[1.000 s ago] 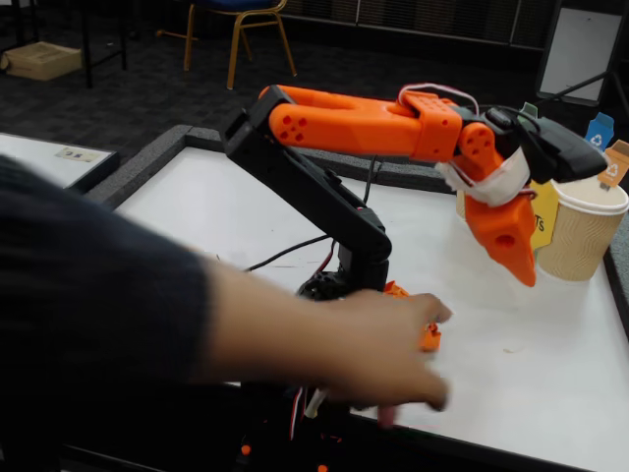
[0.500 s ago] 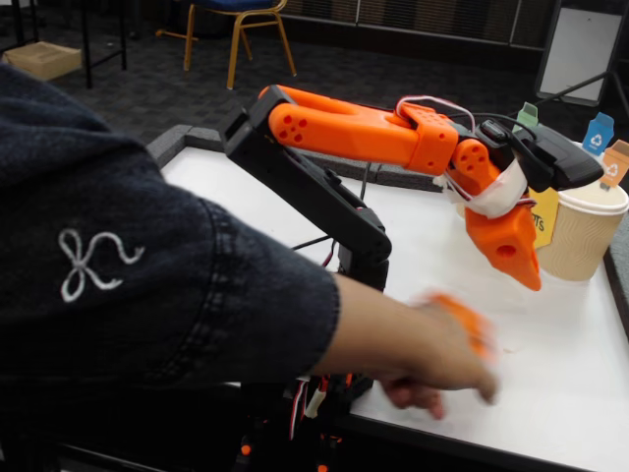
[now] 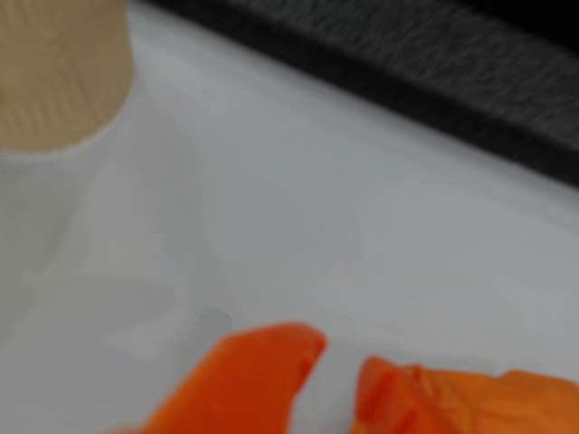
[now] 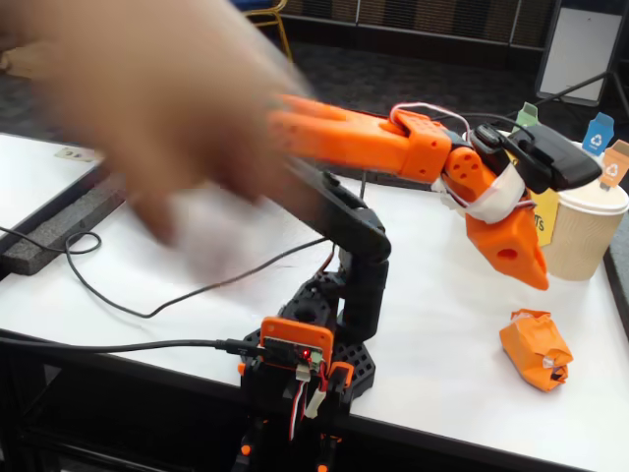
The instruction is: Sort rubbish by color.
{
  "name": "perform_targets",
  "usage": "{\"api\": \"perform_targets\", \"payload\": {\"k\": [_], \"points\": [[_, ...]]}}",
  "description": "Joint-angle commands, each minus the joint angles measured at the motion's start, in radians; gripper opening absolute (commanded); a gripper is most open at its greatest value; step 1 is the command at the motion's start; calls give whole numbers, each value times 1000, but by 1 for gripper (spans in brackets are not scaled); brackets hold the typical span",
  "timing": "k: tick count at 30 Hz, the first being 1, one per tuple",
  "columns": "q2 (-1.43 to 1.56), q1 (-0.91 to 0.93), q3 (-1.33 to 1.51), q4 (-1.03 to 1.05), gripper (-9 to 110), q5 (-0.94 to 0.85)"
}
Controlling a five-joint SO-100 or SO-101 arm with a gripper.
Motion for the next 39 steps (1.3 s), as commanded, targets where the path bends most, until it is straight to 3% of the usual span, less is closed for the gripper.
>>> {"api": "perform_targets", "payload": {"k": [1, 11, 27, 39], "points": [[98, 41, -60, 84, 0, 3], [97, 14, -222, 327, 0, 15], [77, 84, -310, 373, 0, 268], [-327, 190, -641, 463, 0, 453]]}}
